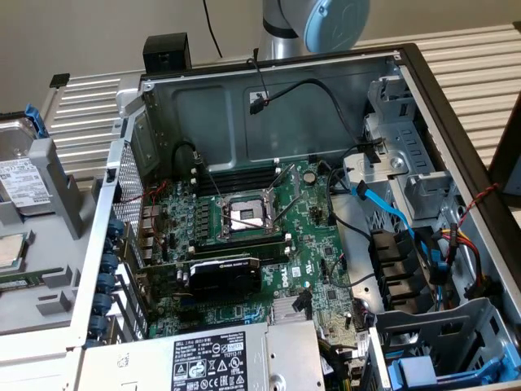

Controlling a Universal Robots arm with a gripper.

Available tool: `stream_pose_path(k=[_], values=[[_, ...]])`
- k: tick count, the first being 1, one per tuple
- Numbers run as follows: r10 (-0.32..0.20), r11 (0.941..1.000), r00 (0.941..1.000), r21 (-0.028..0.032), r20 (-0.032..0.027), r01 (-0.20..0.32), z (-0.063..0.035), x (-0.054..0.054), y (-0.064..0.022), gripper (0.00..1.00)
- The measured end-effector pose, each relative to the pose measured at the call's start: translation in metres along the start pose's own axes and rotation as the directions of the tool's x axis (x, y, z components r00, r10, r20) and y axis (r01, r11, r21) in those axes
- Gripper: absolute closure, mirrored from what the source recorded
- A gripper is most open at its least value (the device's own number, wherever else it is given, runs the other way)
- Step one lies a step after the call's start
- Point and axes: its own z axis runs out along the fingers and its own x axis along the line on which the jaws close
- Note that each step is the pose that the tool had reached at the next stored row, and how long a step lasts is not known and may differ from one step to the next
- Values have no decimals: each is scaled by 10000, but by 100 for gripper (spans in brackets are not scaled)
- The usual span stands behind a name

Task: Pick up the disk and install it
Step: 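Pick up the disk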

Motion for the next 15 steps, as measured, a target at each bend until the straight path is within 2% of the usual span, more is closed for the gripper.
stream_pose_path(k=[8,11,15], values=[[-83,10000,10000,2,-1,83,1,106,212,89],[-474,9989,9989,-5,-5,474,2,112,220,89],[-1193,9929,9929,-18,-14,1193,1,113,220,89]])
